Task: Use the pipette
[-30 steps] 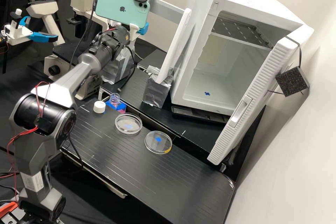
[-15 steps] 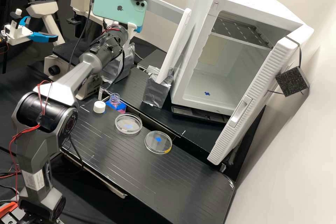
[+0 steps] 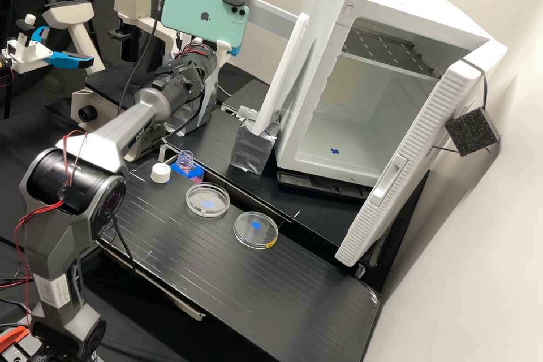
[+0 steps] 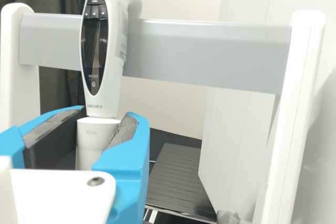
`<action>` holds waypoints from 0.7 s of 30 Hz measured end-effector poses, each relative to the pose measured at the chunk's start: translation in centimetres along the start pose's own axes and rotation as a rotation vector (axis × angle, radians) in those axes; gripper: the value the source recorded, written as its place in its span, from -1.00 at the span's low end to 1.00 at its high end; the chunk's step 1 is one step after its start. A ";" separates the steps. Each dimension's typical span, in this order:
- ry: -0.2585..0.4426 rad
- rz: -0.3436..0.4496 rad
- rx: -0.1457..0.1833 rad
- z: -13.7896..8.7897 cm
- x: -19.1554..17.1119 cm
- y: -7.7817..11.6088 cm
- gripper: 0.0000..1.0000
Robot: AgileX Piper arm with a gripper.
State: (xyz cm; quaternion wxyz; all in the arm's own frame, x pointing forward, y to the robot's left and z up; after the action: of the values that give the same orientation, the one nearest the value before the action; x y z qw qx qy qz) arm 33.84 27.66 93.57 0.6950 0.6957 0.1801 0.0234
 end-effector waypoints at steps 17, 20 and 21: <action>-0.026 -0.017 0.003 0.8 0.6 -0.6 -1.00; -0.031 -0.010 0.001 0.9 0.6 -0.5 -1.00; -0.032 -0.010 0.003 0.9 0.6 -0.6 -1.00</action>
State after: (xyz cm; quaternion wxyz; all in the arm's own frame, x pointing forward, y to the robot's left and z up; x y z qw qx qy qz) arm 34.56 26.98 92.86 0.6968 0.6962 0.1723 0.0085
